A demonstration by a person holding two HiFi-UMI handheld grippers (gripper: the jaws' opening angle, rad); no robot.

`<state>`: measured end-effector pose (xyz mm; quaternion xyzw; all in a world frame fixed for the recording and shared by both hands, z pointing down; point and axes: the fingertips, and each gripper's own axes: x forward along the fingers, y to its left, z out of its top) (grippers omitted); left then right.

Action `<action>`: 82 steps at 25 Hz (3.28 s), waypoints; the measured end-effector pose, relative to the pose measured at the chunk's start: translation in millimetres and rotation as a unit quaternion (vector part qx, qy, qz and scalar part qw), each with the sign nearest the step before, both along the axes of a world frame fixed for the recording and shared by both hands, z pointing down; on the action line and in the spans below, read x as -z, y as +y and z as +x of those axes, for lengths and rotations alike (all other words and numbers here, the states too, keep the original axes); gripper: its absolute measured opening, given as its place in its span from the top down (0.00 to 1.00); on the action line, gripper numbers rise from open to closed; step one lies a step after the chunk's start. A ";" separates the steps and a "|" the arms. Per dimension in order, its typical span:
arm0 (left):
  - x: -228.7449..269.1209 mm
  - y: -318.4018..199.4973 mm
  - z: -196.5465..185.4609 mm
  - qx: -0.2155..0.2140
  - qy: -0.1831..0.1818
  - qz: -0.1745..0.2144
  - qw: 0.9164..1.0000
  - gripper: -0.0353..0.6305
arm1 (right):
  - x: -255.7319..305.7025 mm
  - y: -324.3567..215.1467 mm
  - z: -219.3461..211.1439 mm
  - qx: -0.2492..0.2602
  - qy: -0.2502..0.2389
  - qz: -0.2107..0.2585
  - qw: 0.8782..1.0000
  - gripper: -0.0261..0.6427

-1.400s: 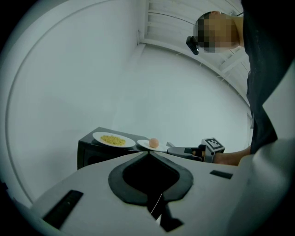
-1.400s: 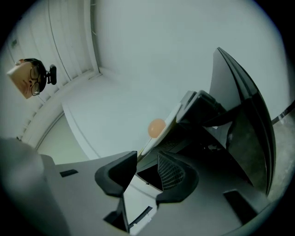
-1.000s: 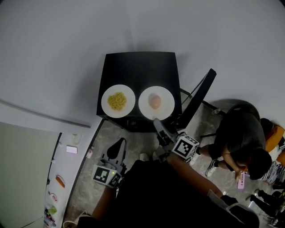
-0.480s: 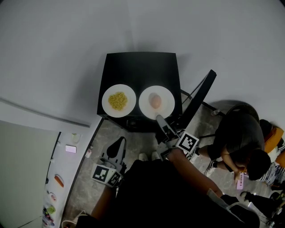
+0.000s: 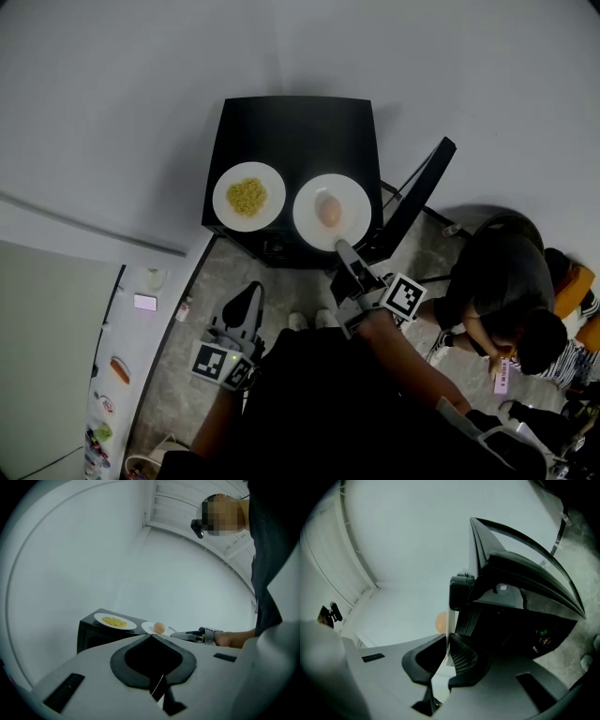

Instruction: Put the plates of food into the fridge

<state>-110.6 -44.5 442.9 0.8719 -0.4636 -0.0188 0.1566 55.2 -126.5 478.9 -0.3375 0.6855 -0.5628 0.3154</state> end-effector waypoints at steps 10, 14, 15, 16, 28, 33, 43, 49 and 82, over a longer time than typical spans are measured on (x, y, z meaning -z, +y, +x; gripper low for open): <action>0.1 21.6 5.9 -0.005 0.002 -0.001 1.000 0.91 | -0.9 48.2 -3.6 0.065 -0.002 0.001 0.998 0.90; -1.3 26.2 6.7 -0.002 0.007 0.000 1.000 0.91 | -5.8 65.9 -4.4 0.077 -0.010 -0.008 0.997 0.90; -1.2 27.6 7.2 -0.002 0.008 0.000 1.000 0.91 | -6.9 69.5 -4.4 0.079 -0.010 -0.009 0.997 0.90; -1.1 29.2 7.6 -0.002 0.009 0.000 1.000 0.91 | -7.9 73.0 -4.8 0.083 -0.011 -0.010 0.996 0.90; -2.5 42.2 7.2 0.003 0.005 -0.004 1.000 0.91 | -26.7 104.9 -10.0 0.108 -0.014 -0.036 0.993 0.90; -2.7 43.4 7.5 -0.001 0.005 -0.005 1.000 0.91 | -45.5 103.3 -11.7 0.102 -0.015 -0.055 0.993 0.90; -5.3 39.2 2.7 -0.001 0.003 -0.013 1.000 0.91 | -87.3 88.6 -8.0 0.075 -0.014 -0.101 0.992 0.90; -7.0 36.0 -0.7 -0.005 0.002 -0.019 1.000 0.91 | -106.4 78.6 -5.8 0.063 -0.017 -0.116 0.991 0.90; -15.1 23.9 -20.6 -0.002 -0.002 -0.029 1.000 0.91 | -173.6 16.4 -4.7 -0.039 -0.031 -0.166 0.985 0.90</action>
